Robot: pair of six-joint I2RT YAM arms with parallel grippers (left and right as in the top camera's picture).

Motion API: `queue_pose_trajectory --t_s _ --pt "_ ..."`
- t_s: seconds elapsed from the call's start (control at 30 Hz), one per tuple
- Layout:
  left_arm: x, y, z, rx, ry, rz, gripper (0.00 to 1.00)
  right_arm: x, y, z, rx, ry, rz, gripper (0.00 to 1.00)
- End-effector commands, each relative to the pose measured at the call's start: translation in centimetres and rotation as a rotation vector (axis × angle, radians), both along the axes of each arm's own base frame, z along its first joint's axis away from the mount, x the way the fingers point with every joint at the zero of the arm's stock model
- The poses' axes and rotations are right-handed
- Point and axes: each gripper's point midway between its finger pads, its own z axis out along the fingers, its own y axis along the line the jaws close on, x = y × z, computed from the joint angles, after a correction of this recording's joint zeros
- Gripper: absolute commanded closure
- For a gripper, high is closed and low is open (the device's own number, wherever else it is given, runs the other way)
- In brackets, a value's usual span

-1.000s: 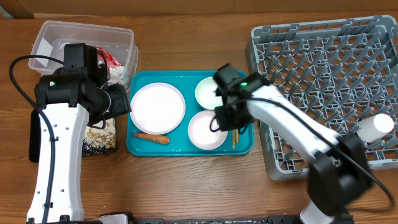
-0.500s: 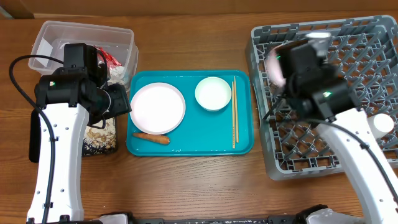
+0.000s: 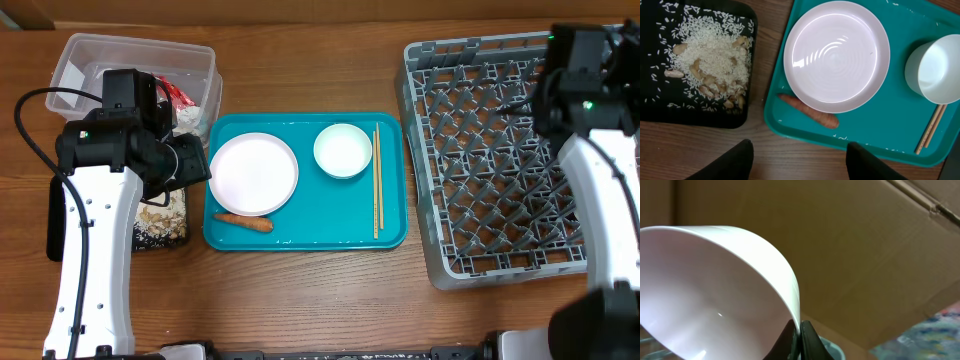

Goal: Sort waste into correct bins and load items into the dishwasher
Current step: 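Place the pink bowl upside down in the dish rack's back right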

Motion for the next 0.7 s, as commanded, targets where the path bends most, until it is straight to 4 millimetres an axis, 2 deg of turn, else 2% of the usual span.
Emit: queue_pose_trajectory --t_s 0.0,0.13,0.27,0.67 --pt "0.2 0.2 0.9 0.004 -0.027 0.015 0.38 -0.8 -3.4 -1.0 -0.037 0.068 -0.112 0.96" --pt "0.2 0.2 0.9 0.004 -0.027 0.014 0.38 -1.1 -7.0 -3.7 -0.036 0.131 -0.198 0.96" --pt "0.1 0.2 0.8 0.004 -0.024 0.015 0.37 -0.9 -8.9 -6.3 -0.012 0.164 -0.227 0.96" --pt "0.1 0.1 0.8 -0.002 -0.021 0.013 0.37 1.7 -9.5 -11.8 0.042 0.197 -0.184 0.96"
